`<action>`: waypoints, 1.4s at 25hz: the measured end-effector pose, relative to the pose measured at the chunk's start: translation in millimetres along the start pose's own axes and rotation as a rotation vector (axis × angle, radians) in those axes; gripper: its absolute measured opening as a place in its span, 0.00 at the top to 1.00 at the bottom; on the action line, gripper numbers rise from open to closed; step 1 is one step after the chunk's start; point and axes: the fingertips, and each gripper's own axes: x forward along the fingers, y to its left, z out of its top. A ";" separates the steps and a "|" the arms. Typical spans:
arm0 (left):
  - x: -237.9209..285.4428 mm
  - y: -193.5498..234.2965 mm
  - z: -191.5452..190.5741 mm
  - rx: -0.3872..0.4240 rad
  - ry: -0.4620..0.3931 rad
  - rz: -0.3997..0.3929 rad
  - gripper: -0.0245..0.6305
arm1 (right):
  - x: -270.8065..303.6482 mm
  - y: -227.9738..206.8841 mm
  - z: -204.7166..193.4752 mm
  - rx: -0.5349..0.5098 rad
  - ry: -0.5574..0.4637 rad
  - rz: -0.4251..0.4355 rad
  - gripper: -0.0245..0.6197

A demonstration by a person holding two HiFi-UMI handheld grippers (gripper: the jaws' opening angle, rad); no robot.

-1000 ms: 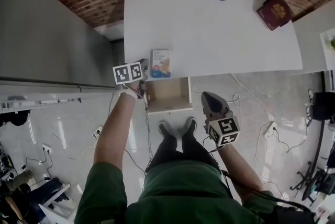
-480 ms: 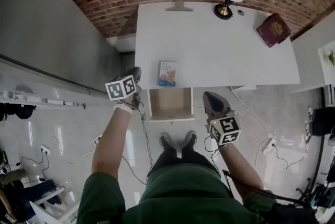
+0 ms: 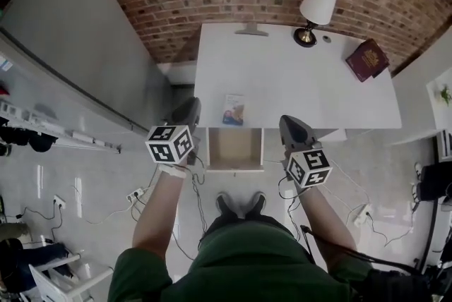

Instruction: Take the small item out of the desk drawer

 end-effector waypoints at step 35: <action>-104.4 -81.6 67.3 0.277 -0.260 -0.006 0.92 | -46.0 65.4 111.8 -0.253 -0.254 -0.023 0.96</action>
